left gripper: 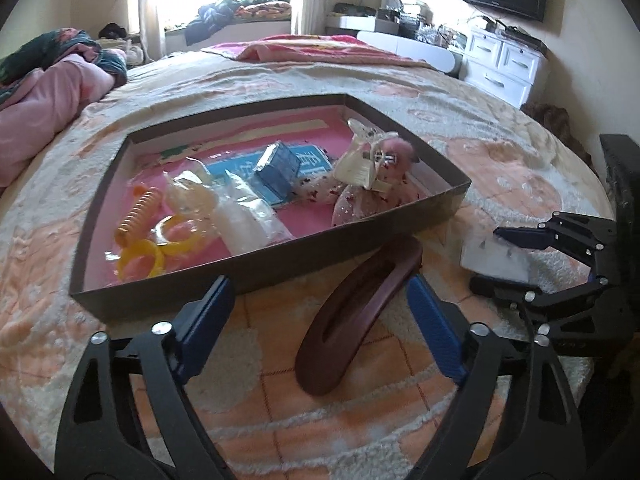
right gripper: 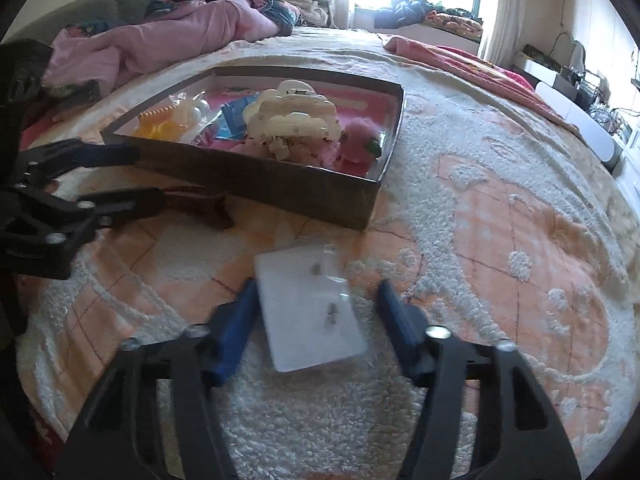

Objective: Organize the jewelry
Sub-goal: 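Grasp the white earring card with the right tool while the left grasps the brown hair clip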

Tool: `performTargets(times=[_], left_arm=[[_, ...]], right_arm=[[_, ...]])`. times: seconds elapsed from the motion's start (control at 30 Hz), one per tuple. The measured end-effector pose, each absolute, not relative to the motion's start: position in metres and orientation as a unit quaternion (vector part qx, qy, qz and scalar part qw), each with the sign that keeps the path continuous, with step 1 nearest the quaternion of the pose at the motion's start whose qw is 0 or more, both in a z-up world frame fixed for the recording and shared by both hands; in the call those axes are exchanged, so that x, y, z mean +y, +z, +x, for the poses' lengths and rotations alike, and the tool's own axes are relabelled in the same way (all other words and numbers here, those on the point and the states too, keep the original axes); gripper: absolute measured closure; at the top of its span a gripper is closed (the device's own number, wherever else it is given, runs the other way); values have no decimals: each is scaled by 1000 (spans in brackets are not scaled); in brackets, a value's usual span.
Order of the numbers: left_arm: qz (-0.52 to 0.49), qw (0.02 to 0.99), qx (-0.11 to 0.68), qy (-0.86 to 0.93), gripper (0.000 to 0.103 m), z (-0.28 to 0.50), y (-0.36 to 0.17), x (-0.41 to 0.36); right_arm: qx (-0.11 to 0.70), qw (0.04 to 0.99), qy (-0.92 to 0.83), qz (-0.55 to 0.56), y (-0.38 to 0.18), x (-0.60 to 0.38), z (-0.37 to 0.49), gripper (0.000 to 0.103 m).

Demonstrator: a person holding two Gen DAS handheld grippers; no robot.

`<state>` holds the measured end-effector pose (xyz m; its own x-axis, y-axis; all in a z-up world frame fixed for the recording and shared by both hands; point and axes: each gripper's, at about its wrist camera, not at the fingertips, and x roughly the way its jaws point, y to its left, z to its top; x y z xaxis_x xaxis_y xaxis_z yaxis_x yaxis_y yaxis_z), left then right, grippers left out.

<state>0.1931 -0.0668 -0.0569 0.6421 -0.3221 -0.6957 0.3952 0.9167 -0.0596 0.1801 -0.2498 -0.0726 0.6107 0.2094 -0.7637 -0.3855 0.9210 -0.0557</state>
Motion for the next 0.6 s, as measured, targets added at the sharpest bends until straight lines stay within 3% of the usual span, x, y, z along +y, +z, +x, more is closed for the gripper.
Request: performTargets(times=[0.07,0.2,0.43,0.6], left_arm=[[45,898,384,-208,35,197,-62,-69],[49,890,395,-221,44,199,-68,-75],[73,884,397,-234,87,195,-70,-86],[91,881,391,-249,95,183,-66,-95]], right_arm=[[409,890,168,-108,-72,-250,179,62],[412,890,172,-98,-68,-250,181,62],[406,894,175,-73,-62,-256,183,63],[397,897,182,-64,-54,-258,181,63]])
